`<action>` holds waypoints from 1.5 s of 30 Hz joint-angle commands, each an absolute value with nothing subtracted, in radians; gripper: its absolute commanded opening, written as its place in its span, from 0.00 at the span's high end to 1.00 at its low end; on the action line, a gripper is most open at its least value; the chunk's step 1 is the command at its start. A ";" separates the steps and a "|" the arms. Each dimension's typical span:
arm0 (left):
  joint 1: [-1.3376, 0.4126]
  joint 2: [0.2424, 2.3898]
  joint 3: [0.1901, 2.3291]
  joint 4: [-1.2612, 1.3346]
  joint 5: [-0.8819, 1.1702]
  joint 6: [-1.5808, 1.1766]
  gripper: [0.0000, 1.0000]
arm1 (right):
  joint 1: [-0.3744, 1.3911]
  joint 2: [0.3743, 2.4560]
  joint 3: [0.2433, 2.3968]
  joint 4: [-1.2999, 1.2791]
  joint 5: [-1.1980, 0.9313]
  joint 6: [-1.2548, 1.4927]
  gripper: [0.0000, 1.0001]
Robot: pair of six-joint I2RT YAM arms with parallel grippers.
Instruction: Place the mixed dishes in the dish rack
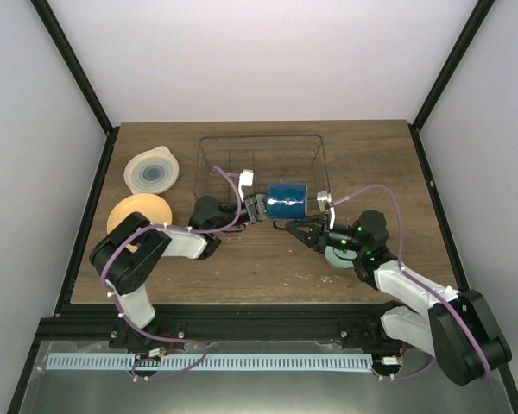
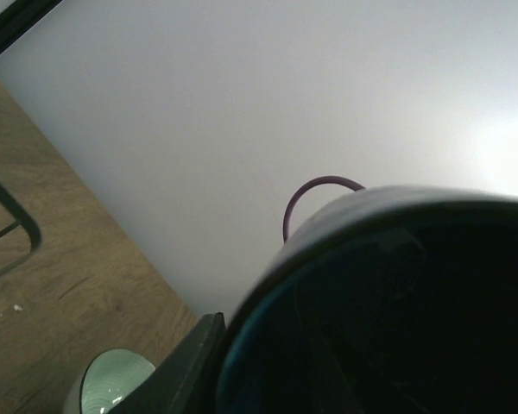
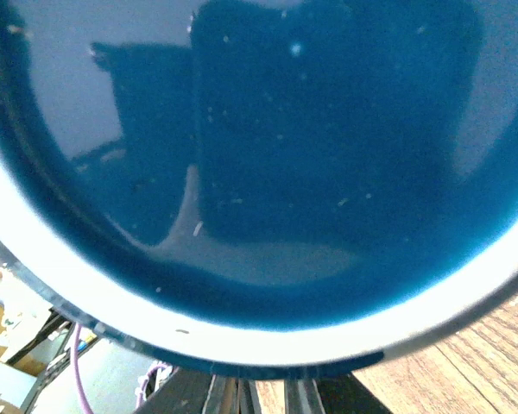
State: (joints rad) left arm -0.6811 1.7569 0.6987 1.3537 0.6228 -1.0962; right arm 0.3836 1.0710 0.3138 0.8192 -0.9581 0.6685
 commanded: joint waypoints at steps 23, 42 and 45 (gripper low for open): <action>-0.559 1.525 0.563 1.006 0.592 -0.851 0.00 | 0.384 1.036 0.540 0.447 -0.543 0.471 0.99; -0.559 1.067 0.711 -0.017 0.116 -0.385 0.00 | 0.394 1.412 1.082 -0.078 -0.069 0.582 0.99; -0.558 1.039 0.704 -0.055 0.094 -0.371 0.00 | 0.404 1.495 1.158 -0.133 0.014 0.619 0.99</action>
State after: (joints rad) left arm -0.5621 1.0840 0.7174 0.0444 0.1493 -0.4183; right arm 0.3866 1.4342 1.0302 -0.0803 -0.1337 0.5652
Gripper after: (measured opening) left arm 0.998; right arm 0.115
